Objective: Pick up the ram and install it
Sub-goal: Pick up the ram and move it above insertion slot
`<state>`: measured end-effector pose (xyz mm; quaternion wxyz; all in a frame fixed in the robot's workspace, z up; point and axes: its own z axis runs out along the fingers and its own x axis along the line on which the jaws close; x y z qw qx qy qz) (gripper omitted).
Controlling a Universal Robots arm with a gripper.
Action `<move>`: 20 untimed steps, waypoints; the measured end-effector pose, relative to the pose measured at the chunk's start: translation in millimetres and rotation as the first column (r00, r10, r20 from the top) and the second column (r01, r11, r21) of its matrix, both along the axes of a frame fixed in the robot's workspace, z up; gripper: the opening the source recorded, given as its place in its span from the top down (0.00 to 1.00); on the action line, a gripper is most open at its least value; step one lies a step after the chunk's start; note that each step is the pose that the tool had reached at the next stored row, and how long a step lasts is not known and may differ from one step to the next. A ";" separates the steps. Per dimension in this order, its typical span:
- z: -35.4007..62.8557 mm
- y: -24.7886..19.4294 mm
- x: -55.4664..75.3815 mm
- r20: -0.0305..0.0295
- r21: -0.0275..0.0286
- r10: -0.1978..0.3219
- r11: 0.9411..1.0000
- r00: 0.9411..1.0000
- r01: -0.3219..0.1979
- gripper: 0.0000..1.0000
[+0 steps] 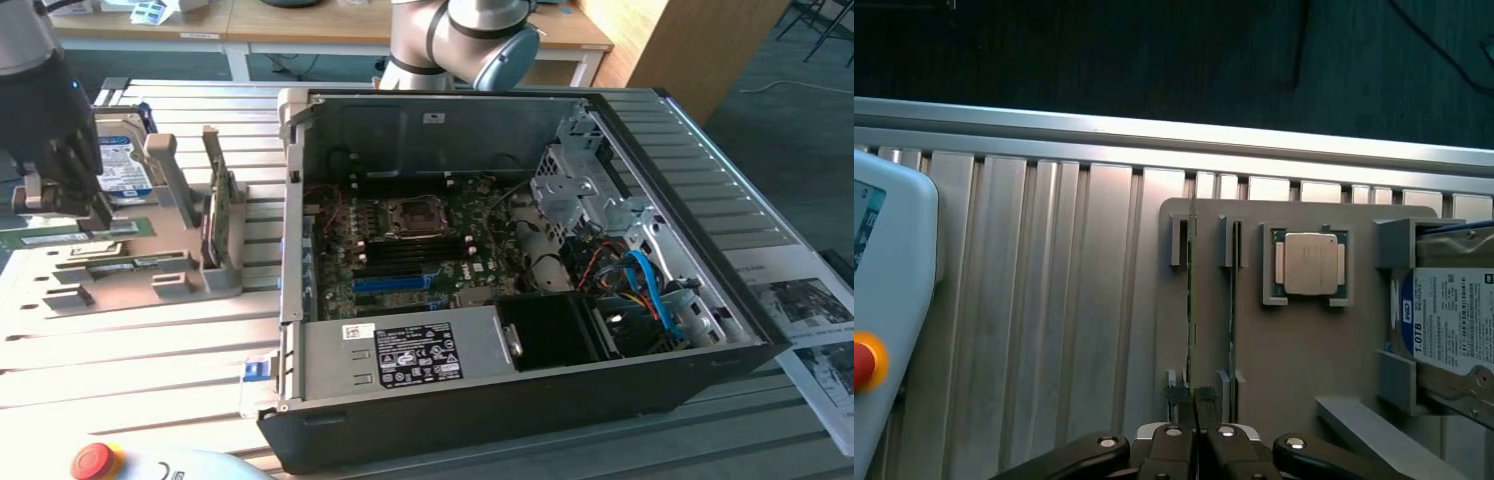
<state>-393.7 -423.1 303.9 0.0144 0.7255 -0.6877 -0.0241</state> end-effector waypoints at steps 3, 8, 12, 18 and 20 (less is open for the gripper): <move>9.9 0.0 0.0 0.000 0.000 0.000 1.000 1.000 0.000 0.88; 24.4 0.0 0.0 0.000 -0.001 -0.001 1.000 1.000 0.001 0.88; 35.1 0.0 0.0 0.000 -0.001 -0.003 1.000 1.000 0.003 0.88; 53.8 0.0 0.0 0.000 -0.002 -0.006 1.000 1.000 0.006 0.88; 59.8 0.0 0.0 0.000 -0.002 -0.007 1.000 1.000 0.007 0.88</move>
